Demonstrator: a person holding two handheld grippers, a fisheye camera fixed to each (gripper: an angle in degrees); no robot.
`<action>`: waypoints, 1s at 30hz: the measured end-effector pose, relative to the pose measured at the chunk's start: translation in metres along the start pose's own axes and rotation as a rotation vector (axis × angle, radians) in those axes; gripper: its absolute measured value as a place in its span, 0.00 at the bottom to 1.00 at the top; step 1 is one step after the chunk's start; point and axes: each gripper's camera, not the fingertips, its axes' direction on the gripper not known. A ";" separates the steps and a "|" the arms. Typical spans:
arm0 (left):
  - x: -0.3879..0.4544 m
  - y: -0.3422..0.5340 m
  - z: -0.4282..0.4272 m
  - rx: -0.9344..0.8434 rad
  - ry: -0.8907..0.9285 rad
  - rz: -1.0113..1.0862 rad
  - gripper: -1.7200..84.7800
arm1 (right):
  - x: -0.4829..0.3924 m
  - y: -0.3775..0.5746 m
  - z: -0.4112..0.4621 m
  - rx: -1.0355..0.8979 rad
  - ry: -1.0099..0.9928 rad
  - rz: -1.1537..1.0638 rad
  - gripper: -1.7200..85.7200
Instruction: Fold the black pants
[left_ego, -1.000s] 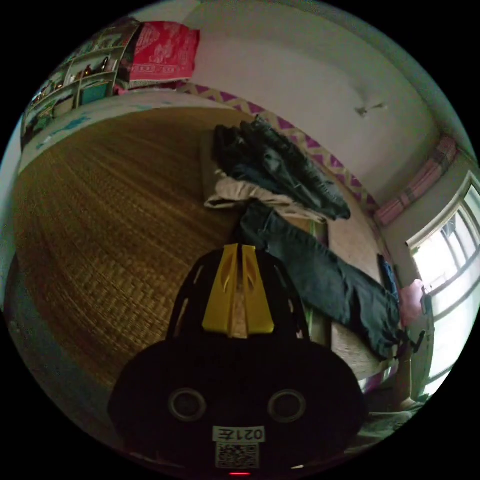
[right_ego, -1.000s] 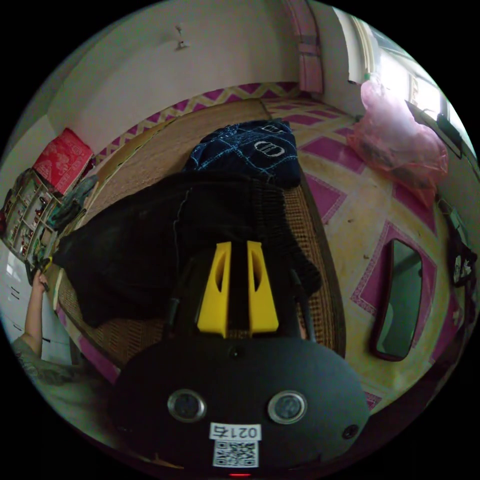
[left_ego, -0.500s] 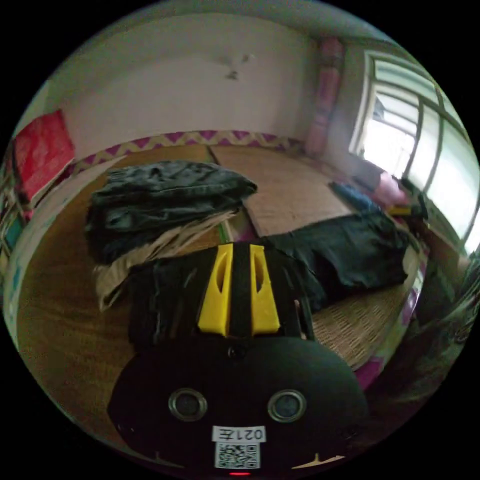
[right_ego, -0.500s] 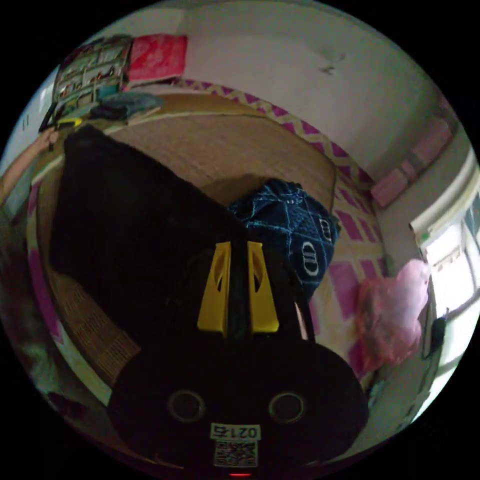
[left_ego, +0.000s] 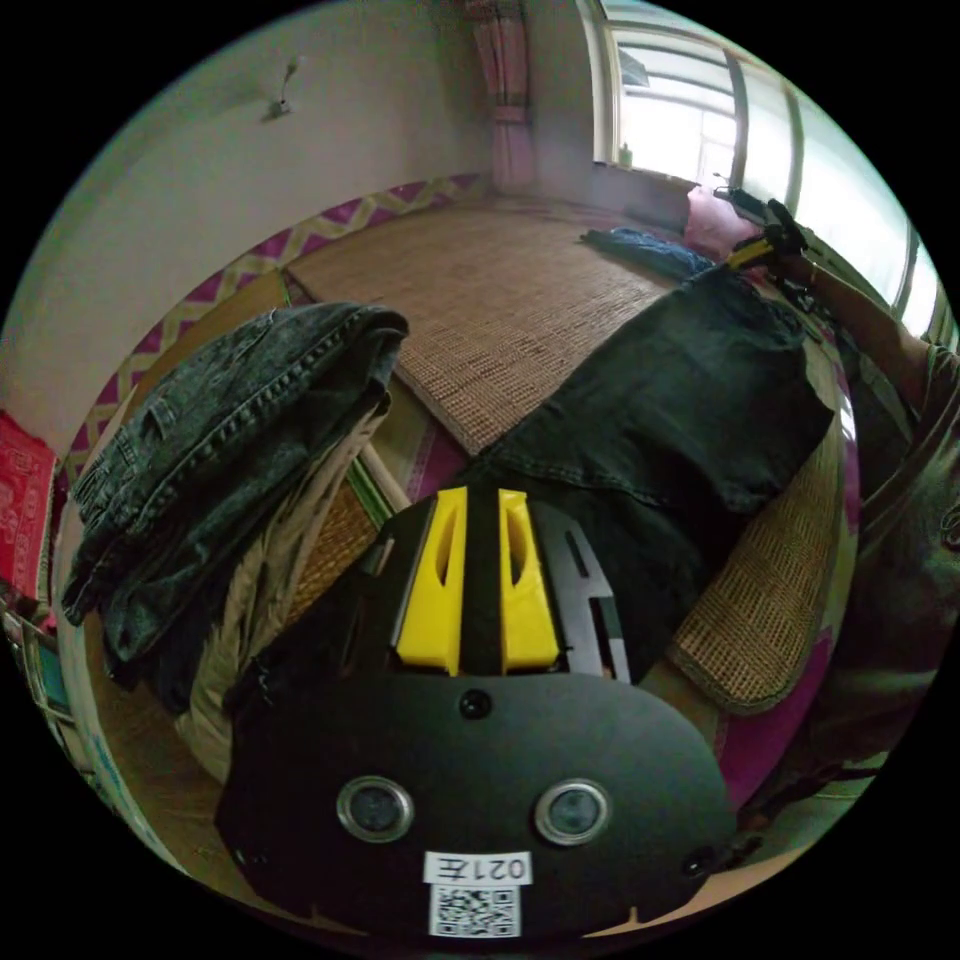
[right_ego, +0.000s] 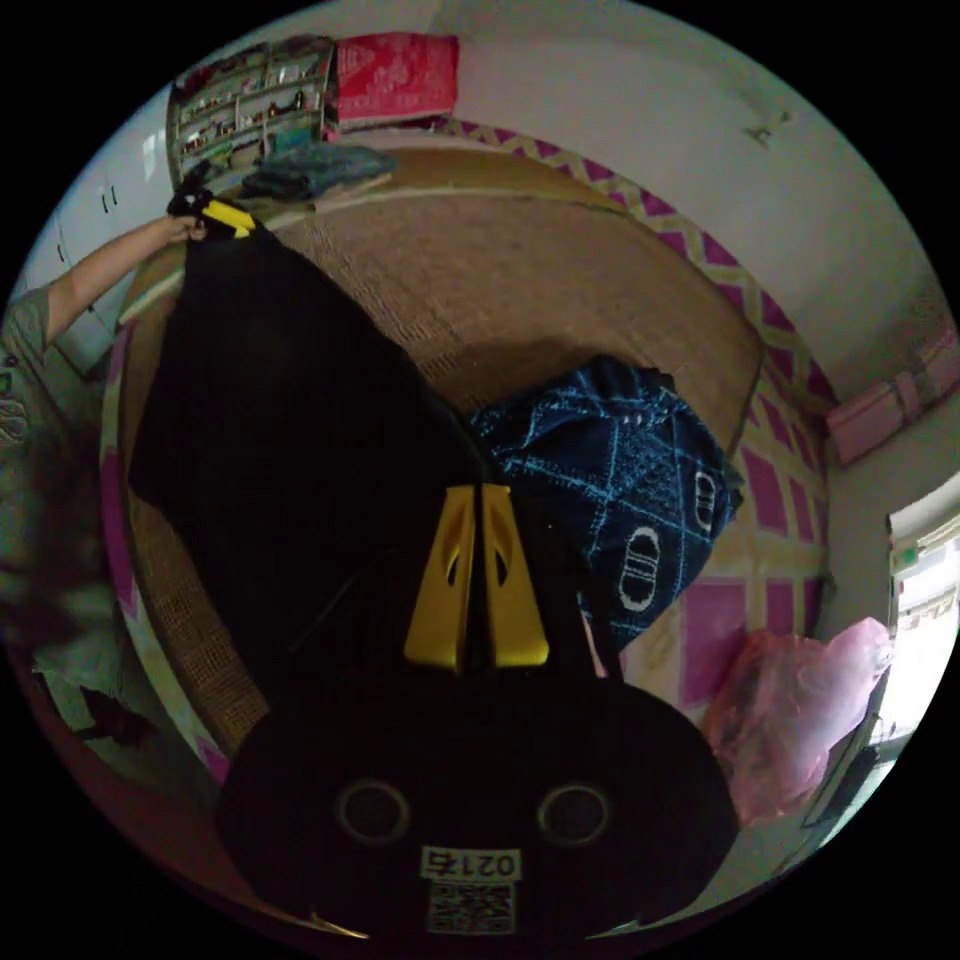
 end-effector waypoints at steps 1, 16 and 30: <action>0.000 0.003 -0.001 0.006 0.009 0.003 0.09 | 0.001 0.008 -0.012 0.056 -0.013 0.021 0.01; 0.009 0.054 -0.066 0.126 -0.026 0.019 0.01 | -0.013 0.051 -0.070 0.149 -0.025 0.037 0.01; 0.156 0.277 -0.208 0.287 0.109 -0.018 0.01 | -0.177 0.261 -0.173 0.294 -0.169 -0.024 0.01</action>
